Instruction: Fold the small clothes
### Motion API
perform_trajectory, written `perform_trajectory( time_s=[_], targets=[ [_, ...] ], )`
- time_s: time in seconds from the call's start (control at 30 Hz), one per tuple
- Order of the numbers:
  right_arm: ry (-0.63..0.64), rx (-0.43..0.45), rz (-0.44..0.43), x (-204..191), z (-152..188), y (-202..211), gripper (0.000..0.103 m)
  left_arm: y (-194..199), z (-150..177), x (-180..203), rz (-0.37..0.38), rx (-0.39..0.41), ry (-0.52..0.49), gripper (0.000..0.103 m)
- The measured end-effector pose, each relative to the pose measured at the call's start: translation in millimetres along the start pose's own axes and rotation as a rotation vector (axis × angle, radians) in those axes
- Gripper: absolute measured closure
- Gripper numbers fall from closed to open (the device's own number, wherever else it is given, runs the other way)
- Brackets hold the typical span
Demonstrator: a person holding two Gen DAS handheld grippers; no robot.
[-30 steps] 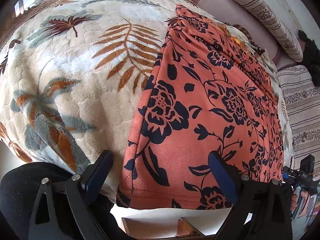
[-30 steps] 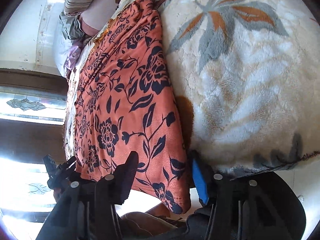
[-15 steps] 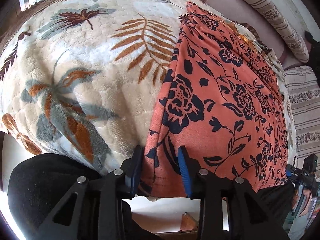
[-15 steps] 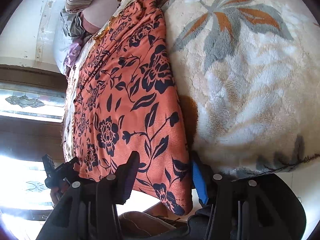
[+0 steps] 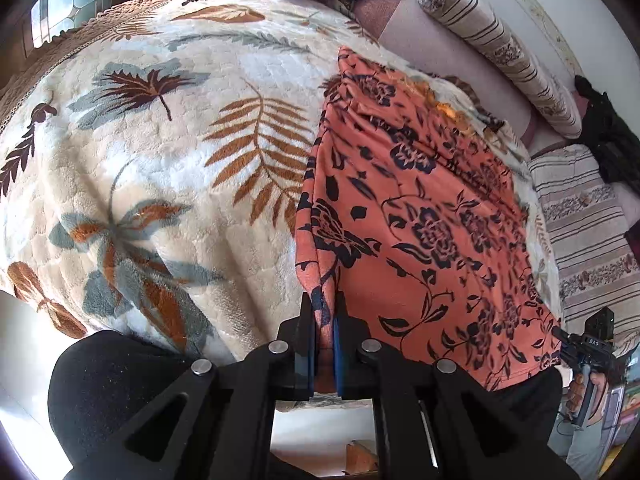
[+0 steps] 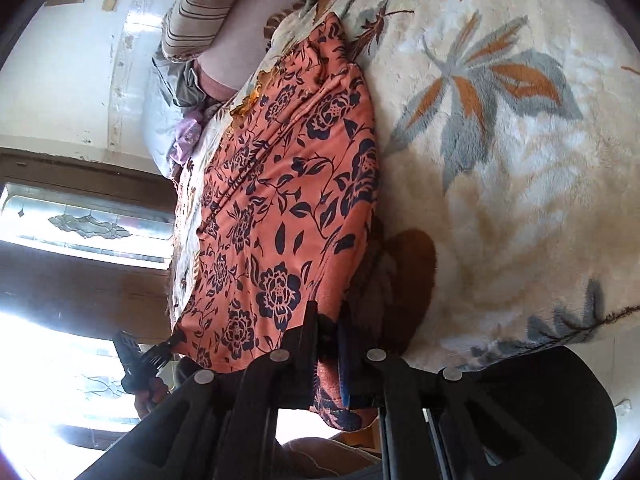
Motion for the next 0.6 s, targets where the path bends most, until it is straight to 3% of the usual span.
perform_trajectory(
  time_s=[0.1, 0.17, 0.2, 0.23, 0.27, 0.3, 0.33, 0.4, 0.43, 0.47, 0.5, 0.6],
  targets=[
    [-0.043, -0.076, 0.045, 15, 6, -22, 0.091, -24, 13, -10, -0.058, -0.061, -0.001, 0.095],
    [-0.052, -0.086, 0.077, 22, 7, -29, 0.085, -30, 20, -13, -0.102, -0.086, -0.018, 0.079],
    [-0.044, -0.082, 0.077, 21, 7, -30, 0.076, -30, 21, -12, -0.104, -0.084, -0.031, 0.076],
    [-0.040, -0.085, 0.056, 18, 7, -30, 0.068, -30, 20, -9, -0.097, -0.081, -0.039, 0.064],
    [-0.037, -0.087, 0.024, 14, 7, -31, 0.043, -31, 19, -6, -0.084, -0.079, -0.043, 0.055],
    [-0.027, -0.085, 0.003, 10, 6, -30, 0.029, -32, 19, -3, -0.069, -0.081, -0.044, 0.053],
    [-0.013, -0.090, 0.024, 8, 7, -32, 0.029, -33, 18, -2, -0.072, -0.082, -0.045, 0.053],
    [0.016, -0.099, 0.055, 6, 8, -36, 0.029, -34, 19, -2, -0.090, -0.084, -0.053, 0.057],
    [0.013, -0.100, 0.069, 6, 9, -37, 0.036, -37, 19, -2, -0.091, -0.090, -0.056, 0.087],
    [0.007, -0.109, 0.091, 9, 10, -39, 0.064, -39, 19, -1, -0.078, -0.100, -0.053, 0.097],
    [0.003, -0.118, 0.105, 12, 11, -40, 0.092, -37, 17, 1, -0.062, -0.090, -0.051, 0.097],
    [0.022, -0.098, 0.095, 7, 12, -32, 0.095, -21, 6, 9, -0.037, -0.027, -0.067, 0.097]
  ],
)
Point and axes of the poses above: each gripper's, at about its wrist camera, not at the fingertips, and y roughly against the way its jaws point, x to its right, z to its underside, the point moved 8 cm from there along -y, roughly the way its jaws point, and after that the axes turned 9 degrees about z, right-handed, at the moved point
